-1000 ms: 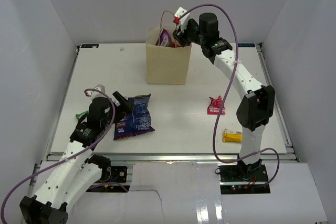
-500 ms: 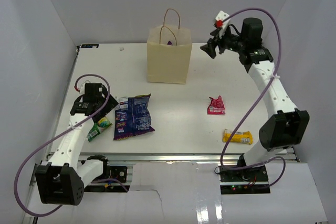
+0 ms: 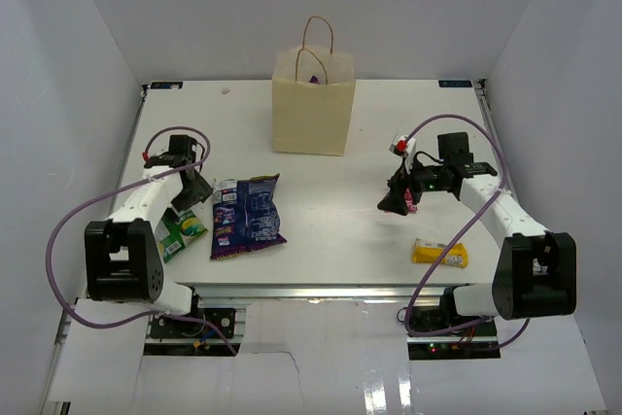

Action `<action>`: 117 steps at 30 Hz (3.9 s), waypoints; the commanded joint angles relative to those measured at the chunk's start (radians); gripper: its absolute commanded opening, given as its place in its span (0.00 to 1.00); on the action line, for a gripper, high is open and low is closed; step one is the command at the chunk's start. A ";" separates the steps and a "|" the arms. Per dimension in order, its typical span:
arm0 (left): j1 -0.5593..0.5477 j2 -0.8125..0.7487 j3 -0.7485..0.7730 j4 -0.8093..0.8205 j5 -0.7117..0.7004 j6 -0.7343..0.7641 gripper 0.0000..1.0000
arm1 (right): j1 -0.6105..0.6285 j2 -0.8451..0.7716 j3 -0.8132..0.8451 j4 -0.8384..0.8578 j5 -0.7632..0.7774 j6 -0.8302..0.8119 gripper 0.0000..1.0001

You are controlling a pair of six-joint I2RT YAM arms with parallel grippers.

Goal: Place the snacks into the paper bag

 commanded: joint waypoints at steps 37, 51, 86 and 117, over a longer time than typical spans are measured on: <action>0.005 -0.319 0.098 0.223 0.496 0.160 0.00 | -0.032 0.025 0.184 -0.389 -0.362 -0.392 0.87; -0.074 -0.430 -0.045 0.571 1.112 0.096 0.00 | 0.299 0.043 0.463 -0.443 -0.209 -0.855 0.97; -0.500 -0.391 -0.154 0.598 1.048 0.053 0.00 | 0.712 0.324 0.772 -0.716 0.194 -1.296 0.87; -0.523 -0.384 -0.106 0.676 1.123 0.001 0.05 | 0.734 0.332 0.738 -0.575 0.289 -1.088 0.26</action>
